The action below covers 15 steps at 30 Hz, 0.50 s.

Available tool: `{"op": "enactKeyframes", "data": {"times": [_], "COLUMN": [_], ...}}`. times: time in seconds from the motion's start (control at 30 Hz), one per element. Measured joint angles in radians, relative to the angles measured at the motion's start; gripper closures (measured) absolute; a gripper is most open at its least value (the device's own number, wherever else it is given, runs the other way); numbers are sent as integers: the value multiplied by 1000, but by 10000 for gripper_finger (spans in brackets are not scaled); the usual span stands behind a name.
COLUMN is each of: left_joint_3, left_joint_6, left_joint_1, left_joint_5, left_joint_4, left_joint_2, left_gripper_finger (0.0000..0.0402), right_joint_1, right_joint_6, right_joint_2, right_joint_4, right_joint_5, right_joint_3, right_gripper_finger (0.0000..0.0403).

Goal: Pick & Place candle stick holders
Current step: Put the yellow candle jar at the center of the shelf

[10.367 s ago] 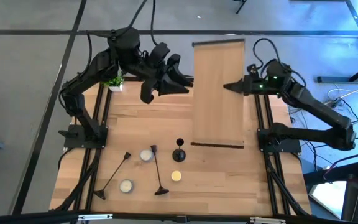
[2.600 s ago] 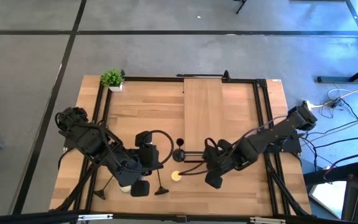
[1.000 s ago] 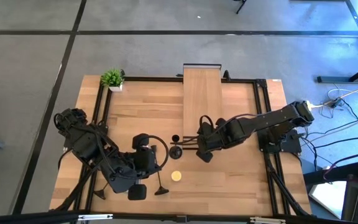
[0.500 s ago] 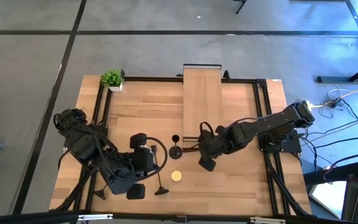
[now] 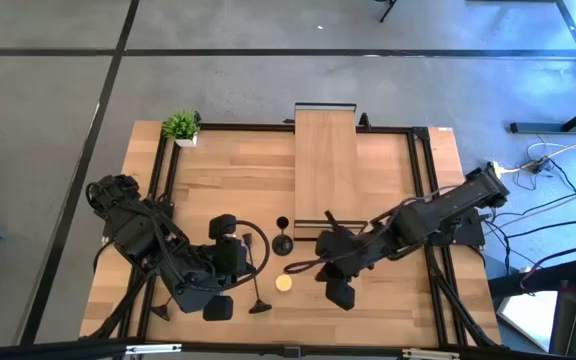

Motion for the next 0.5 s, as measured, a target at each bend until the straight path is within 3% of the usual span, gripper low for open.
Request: {"op": "enactKeyframes", "data": {"times": [0.17, 0.3, 0.5], "left_joint_3": [1, 1, -8], "left_joint_6": [-8, -81, -118], "left_joint_1": [0, 0, 0], "left_joint_5": [69, 130, 143], "left_joint_4": [-49, -152, -152], "left_joint_2": [-1, -1, -2], "left_gripper_finger": [396, 396, 396], "right_joint_1": [11, 11, 11], "right_joint_6": [-96, -148, -213], "right_joint_2": [-5, -4, -3], "right_joint_4": [120, 210, 264], "right_joint_5": [100, 102, 102], "right_joint_3": [135, 188, 201], "right_gripper_finger": [403, 403, 403]}}
